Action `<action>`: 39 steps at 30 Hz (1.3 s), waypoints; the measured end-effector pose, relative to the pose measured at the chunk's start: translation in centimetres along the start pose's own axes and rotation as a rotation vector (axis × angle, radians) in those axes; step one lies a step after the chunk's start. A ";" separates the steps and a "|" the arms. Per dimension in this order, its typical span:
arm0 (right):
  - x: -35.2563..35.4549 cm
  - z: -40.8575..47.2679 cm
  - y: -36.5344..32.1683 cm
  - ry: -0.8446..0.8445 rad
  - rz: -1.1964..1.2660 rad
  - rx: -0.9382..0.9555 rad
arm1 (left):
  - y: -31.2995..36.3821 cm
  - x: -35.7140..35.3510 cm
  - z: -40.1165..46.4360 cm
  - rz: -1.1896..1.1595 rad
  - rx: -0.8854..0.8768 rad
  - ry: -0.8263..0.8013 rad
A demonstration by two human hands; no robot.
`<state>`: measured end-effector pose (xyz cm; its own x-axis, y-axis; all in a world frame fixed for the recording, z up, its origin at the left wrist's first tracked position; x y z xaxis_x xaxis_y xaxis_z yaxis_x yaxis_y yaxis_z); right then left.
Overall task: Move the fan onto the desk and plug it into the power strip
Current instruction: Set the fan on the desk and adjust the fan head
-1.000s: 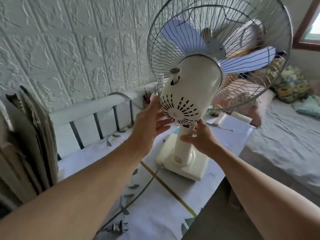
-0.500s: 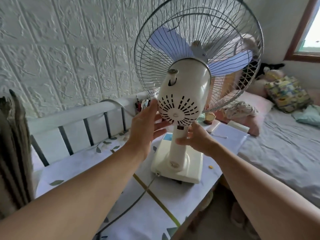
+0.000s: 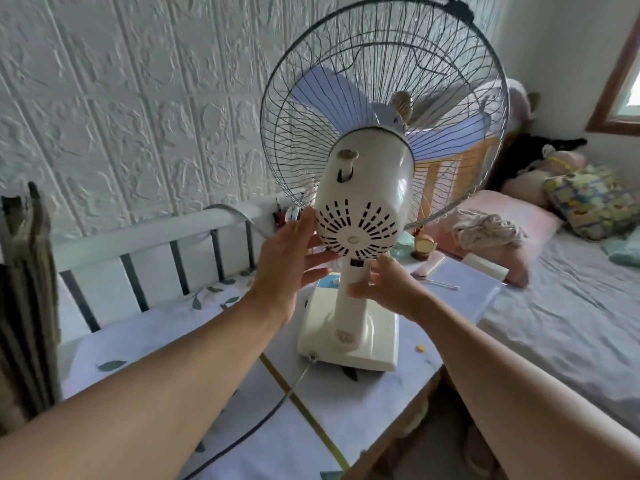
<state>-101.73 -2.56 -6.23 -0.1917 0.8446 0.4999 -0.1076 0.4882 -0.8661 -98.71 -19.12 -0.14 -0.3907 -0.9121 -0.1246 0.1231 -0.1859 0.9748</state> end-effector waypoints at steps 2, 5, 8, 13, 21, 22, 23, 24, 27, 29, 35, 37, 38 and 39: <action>0.1 -0.4 -0.3 0.029 -0.085 -0.013 | 0.2 0.0 0.0 0.006 0.024 0.006; 0.0 -0.7 -0.5 0.055 -0.108 -0.007 | 0.5 0.0 0.0 0.017 0.041 0.013; -0.1 -0.8 -0.7 0.075 -0.098 -0.001 | 0.5 -0.1 -0.2 0.011 0.042 0.018; 0.0 -1.0 -0.8 0.085 -0.085 0.009 | 0.6 -0.2 -0.4 0.002 0.024 0.034; 0.2 -0.7 -0.6 0.066 -0.072 -0.006 | 0.7 -0.3 -0.4 -0.004 0.015 0.044; 0.3 -0.6 -0.5 0.064 -0.070 -0.014 | 0.7 -0.4 -0.4 -0.001 0.017 0.042; 0.3 -0.6 -0.5 0.060 -0.067 -0.020 | 0.7 -0.4 -0.5 0.006 0.018 0.039; 0.4 -0.5 -0.5 0.055 -0.066 -0.022 | 0.8 -0.5 -0.5 0.012 0.018 0.037; 0.4 -0.4 -0.5 0.044 -0.064 -0.034 | 0.8 -0.6 -0.6 0.014 0.028 0.037; 0.5 -0.3 -0.3 0.033 -0.053 -0.056 | 0.9 -0.7 -0.6 0.010 0.039 0.037; 1.1 0.2 0.2 -0.008 -0.032 -0.092 | 0.8 -1.3 -0.5 0.024 0.052 0.029; 1.1 0.1 0.2 -0.014 -0.033 -0.094 | 0.8 -1.3 -0.5 0.031 0.056 0.034; 1.0 0.1 0.2 -0.019 -0.034 -0.096 | 0.8 -1.3 -0.5 0.034 0.060 0.033; 0.9 0.0 0.1 -0.025 -0.043 -0.102 | 0.9 -1.2 -0.5 0.036 0.065 0.030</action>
<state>-101.90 -1.70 -5.87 -0.2133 0.8171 0.5356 -0.0168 0.5451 -0.8382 -97.68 -18.32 0.76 -0.3595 -0.9284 -0.0936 0.0765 -0.1293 0.9886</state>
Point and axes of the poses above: each hand's wrist, its own z-axis towards the middle knuckle, its own x-axis out of the back of the hand, y = z × x, the point moved 5 cm from there along z, towards the middle knuckle, and after that the axes turned 12 degrees about -y, right-handed, at the moved point
